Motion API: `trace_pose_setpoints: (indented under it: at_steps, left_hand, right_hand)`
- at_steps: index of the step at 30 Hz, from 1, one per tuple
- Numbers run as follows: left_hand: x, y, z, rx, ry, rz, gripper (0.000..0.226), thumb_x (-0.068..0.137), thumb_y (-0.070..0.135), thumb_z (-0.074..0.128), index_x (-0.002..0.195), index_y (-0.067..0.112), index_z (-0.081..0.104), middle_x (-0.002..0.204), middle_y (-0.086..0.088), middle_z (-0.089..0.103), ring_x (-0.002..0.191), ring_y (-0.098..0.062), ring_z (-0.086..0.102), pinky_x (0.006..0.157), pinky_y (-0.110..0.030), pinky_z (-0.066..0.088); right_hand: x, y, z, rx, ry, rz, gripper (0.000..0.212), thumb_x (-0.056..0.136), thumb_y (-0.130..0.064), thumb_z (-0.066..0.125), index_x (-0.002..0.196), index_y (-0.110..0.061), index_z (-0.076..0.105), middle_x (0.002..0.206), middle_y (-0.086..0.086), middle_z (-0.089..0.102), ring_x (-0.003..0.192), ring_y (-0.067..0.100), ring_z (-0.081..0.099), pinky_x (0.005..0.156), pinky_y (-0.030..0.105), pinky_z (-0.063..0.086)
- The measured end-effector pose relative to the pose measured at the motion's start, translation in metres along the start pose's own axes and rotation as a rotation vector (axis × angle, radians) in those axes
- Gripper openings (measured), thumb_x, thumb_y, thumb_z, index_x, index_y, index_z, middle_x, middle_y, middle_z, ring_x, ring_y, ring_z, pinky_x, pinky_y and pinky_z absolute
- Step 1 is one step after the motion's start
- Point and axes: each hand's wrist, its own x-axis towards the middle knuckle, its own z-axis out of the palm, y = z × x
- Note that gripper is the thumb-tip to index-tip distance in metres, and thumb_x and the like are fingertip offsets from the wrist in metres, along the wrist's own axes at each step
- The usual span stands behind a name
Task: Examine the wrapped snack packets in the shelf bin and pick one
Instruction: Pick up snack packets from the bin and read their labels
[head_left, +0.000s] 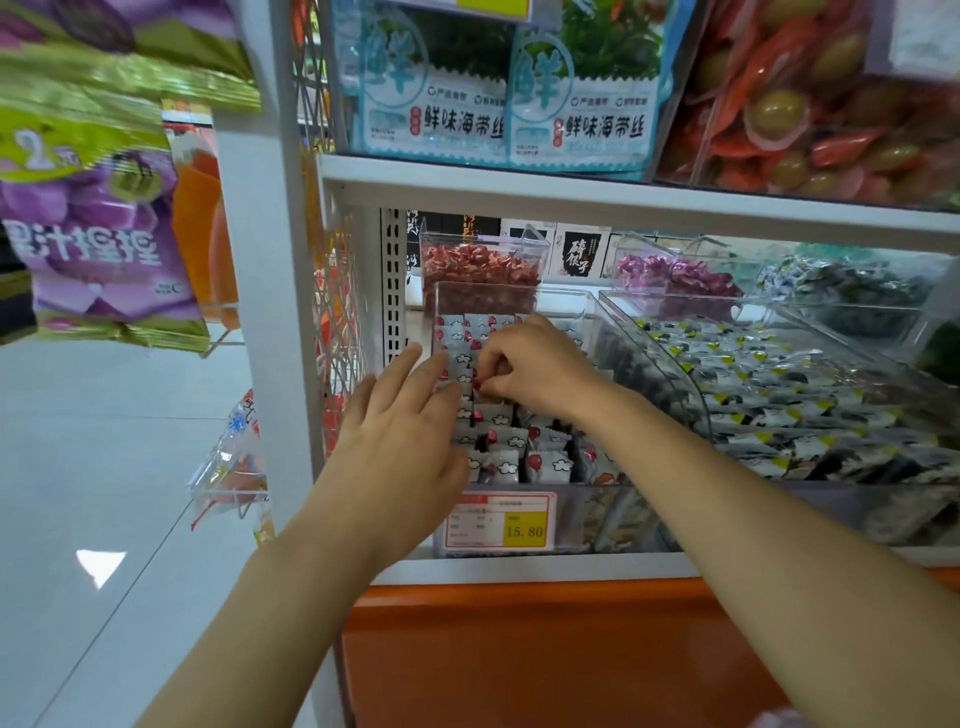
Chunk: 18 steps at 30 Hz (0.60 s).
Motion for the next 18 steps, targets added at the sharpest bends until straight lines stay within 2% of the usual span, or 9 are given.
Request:
trace_pose_setpoints:
  at_steps: [3,6,8,10,13,15,17,18]
  left_hand:
    - [0.001,0.001,0.000,-0.069,0.085,-0.010,0.048,0.095,0.027,0.040,0.143,0.020,0.033,0.156,0.006,0.014,0.141,-0.009,-0.005,0.115,-0.037,-0.001]
    - [0.002,0.003,-0.002,-0.142,0.190,-0.033,0.047,0.094,0.024,0.047,0.140,0.019,0.040,0.151,0.004,0.029,0.139,-0.014,0.012,0.114,-0.039,0.013]
    - [0.002,0.006,-0.004,-0.196,0.289,-0.035,0.044,0.092,0.020,0.051,0.136,0.015,0.047,0.142,0.000,0.042,0.131,-0.019,0.027,0.108,-0.034,0.023]
    - [0.001,0.010,-0.006,-0.292,0.344,-0.059,0.043,0.092,0.018,0.052,0.134,0.013,0.048,0.129,0.002,0.049,0.118,-0.017,0.040,0.098,-0.020,0.028]
    - [-0.001,0.017,-0.008,-0.460,0.319,-0.128,0.044,0.093,0.028,0.048,0.136,0.019,0.045,0.113,0.011,0.048,0.093,-0.007,0.053,0.081,-0.019,0.040]
    - [-0.002,0.022,-0.009,-0.586,0.252,-0.154,0.044,0.091,0.034,0.047,0.134,0.021,0.046,0.104,0.013,0.058,0.077,0.000,0.059,0.066,-0.016,0.046]
    - [-0.002,0.025,-0.009,-0.799,0.170,-0.183,0.036,0.092,0.030,0.049,0.125,0.016,0.054,0.091,0.009,0.064,0.059,0.003,0.061,0.048,-0.015,0.047]
    - [-0.002,0.026,-0.010,-0.903,0.137,-0.210,0.030,0.092,0.025,0.050,0.118,0.013,0.058,0.086,0.005,0.066,0.056,0.002,0.062,0.044,-0.016,0.048]
  right_hand:
    - [-0.007,-0.003,-0.018,0.282,0.098,0.052,0.011,0.085,-0.013,0.063,0.080,-0.020,0.058,0.082,-0.010,0.056,0.087,0.012,0.054,0.073,0.025,0.043]
    - [-0.025,0.000,-0.040,0.458,0.250,0.097,0.014,0.088,-0.011,0.059,0.079,-0.020,0.053,0.082,-0.007,0.057,0.074,0.006,0.055,0.063,0.016,0.041]
    - [-0.038,0.004,-0.048,0.571,0.345,0.142,0.012,0.089,-0.009,0.058,0.081,-0.017,0.054,0.087,0.005,0.062,0.074,0.015,0.061,0.062,0.022,0.050]
    - [-0.054,0.006,-0.051,0.752,0.427,0.207,0.008,0.090,-0.005,0.056,0.084,-0.010,0.055,0.088,0.011,0.062,0.078,0.023,0.065,0.065,0.027,0.057]
    - [-0.077,0.007,-0.049,1.059,0.478,0.292,0.013,0.091,-0.002,0.053,0.080,-0.006,0.056,0.079,0.006,0.064,0.070,0.017,0.068,0.063,0.025,0.058]
    - [-0.088,0.005,-0.044,1.247,0.446,0.336,0.012,0.091,0.000,0.051,0.081,-0.002,0.056,0.078,0.007,0.066,0.068,0.015,0.069,0.063,0.024,0.057]
    - [-0.094,0.004,-0.039,1.384,0.413,0.368,0.012,0.091,0.000,0.051,0.082,0.000,0.058,0.080,0.010,0.066,0.071,0.016,0.069,0.064,0.025,0.057]
    - [-0.096,0.003,-0.037,1.435,0.403,0.383,0.013,0.091,0.000,0.051,0.081,0.000,0.059,0.080,0.011,0.067,0.072,0.016,0.069,0.064,0.026,0.057]
